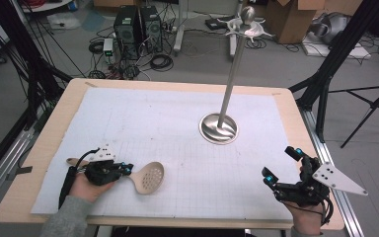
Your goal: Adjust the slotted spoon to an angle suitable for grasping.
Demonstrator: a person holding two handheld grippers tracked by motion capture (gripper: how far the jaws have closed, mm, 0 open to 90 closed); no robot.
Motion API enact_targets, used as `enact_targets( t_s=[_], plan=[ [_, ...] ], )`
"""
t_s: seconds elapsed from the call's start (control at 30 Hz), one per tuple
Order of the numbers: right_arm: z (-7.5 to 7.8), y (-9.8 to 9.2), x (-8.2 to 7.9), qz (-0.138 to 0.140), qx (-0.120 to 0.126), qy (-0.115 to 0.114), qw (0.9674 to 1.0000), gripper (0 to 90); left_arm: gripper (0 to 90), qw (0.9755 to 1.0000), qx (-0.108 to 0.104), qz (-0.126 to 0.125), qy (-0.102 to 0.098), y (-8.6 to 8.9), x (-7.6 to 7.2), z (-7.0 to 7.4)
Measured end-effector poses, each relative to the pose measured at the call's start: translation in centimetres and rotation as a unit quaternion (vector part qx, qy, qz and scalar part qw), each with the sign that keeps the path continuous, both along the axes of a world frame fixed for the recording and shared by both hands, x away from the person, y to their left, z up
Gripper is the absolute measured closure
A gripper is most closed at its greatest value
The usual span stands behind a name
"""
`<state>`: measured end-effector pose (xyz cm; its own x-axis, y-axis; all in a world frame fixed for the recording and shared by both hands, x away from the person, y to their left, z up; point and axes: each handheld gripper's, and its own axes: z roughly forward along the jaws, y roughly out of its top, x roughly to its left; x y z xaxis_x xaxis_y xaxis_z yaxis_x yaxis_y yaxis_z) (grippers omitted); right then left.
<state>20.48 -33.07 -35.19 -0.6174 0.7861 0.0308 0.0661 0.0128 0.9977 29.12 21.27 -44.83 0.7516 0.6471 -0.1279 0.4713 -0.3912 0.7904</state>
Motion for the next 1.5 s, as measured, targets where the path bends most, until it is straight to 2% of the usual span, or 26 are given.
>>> enact_targets(
  t_s=[0.03,0.2,0.27,0.3,0.33,0.37,0.4,0.43,0.47,0.53,0.57,0.6,0.63,0.67,0.73,0.83,0.9,0.97,1.0,1.1,1.13,1.17,1.33,1.5],
  plan=[
    [0.0,0.0,-0.1,0.000,0.000,-0.001,1.0000,1.1,89.7,1.0000,0.003,-0.008,-0.001,0.2,-0.3,0.0],
    [-0.1,0.0,-0.2,0.000,-0.004,0.002,1.0000,1.1,89.7,0.9999,0.001,-0.017,0.000,0.5,-1.2,0.0],
    [-0.2,0.1,-0.2,0.000,-0.004,0.003,1.0000,1.1,89.6,0.9998,0.003,-0.018,-0.004,0.6,-1.4,0.0],
    [-0.2,0.1,-0.2,0.000,-0.005,0.004,1.0000,1.1,89.6,0.9996,0.016,-0.010,-0.019,0.5,-1.6,0.1],
    [-0.2,0.1,-0.1,0.001,-0.006,0.003,1.0000,1.1,89.6,0.9996,0.016,-0.010,-0.019,0.5,-1.6,0.1],
    [-0.2,0.1,-0.1,0.001,-0.007,0.002,1.0000,1.1,89.6,0.9993,-0.001,0.005,-0.037,1.0,-1.9,0.4],
    [-0.2,0.1,-0.1,0.001,-0.007,0.002,1.0000,1.1,89.6,0.9993,-0.001,0.005,-0.037,1.0,-1.9,0.4],
    [-0.1,0.1,-0.2,0.001,-0.005,0.003,1.0000,1.1,89.6,0.9984,-0.025,0.018,-0.048,1.9,-2.6,0.8],
    [-0.1,0.1,-0.2,0.001,-0.007,0.002,1.0000,1.1,89.6,0.9984,-0.025,0.018,-0.048,1.9,-2.6,0.8],
    [-0.1,0.1,-0.2,0.001,-0.003,0.003,1.0000,1.1,89.6,0.9973,-0.041,0.021,-0.056,2.8,-3.5,1.1],
    [-0.2,0.1,-0.1,0.002,-0.004,0.002,1.0000,1.1,89.6,0.9967,-0.045,0.027,-0.062,3.8,-4.4,1.2],
    [-0.2,0.1,-0.1,0.002,-0.004,0.002,1.0000,1.1,89.6,0.9967,-0.045,0.027,-0.062,3.8,-4.4,1.2],
    [-0.3,0.1,0.0,0.003,-0.005,0.006,1.0000,1.1,89.6,0.9961,-0.041,0.037,-0.069,4.8,-5.5,1.2],
    [-0.3,0.1,0.0,0.003,-0.005,0.006,1.0000,1.1,89.6,0.9961,-0.041,0.037,-0.069,4.8,-5.5,1.2],
    [-0.3,0.4,0.2,0.005,-0.006,0.007,0.9999,1.1,89.6,0.9951,-0.038,0.052,-0.075,6.2,-6.8,1.1],
    [-0.2,0.8,0.3,0.012,-0.009,0.005,0.9999,1.1,89.6,0.9946,-0.033,0.062,-0.077,7.0,-7.4,0.9],
    [-0.3,1.1,0.5,0.016,-0.010,0.005,0.9998,1.1,89.6,0.9935,-0.028,0.081,-0.075,8.2,-7.7,0.6],
    [-0.3,1.4,0.7,0.021,-0.013,0.007,0.9997,1.1,89.6,0.9932,-0.025,0.087,-0.073,8.5,-7.7,0.5],
    [-0.3,1.5,0.9,0.021,-0.014,0.008,0.9996,1.1,89.6,0.9929,-0.014,0.095,-0.070,8.9,-7.5,0.3],
    [-0.4,1.7,1.1,0.026,-0.016,0.007,0.9995,1.1,89.6,0.9925,-0.004,0.101,-0.069,9.1,-7.4,0.2],
    [-0.4,1.7,1.2,0.028,-0.015,0.009,0.9994,1.0,89.6,0.9913,0.022,0.111,-0.069,9.2,-7.3,0.0],
    [-0.4,1.7,1.2,0.028,-0.015,0.008,0.9995,1.1,89.6,0.9905,0.034,0.114,-0.068,9.2,-7.3,-0.2],
    [-0.5,1.6,1.3,0.029,-0.014,0.007,0.9995,1.1,89.6,0.9906,0.033,0.111,-0.073,9.3,-7.2,-0.4],
    [-0.3,1.8,1.2,0.032,-0.014,0.006,0.9994,1.1,89.6,0.9897,0.043,0.118,-0.069,8.9,-5.7,-0.2]
  ],
)
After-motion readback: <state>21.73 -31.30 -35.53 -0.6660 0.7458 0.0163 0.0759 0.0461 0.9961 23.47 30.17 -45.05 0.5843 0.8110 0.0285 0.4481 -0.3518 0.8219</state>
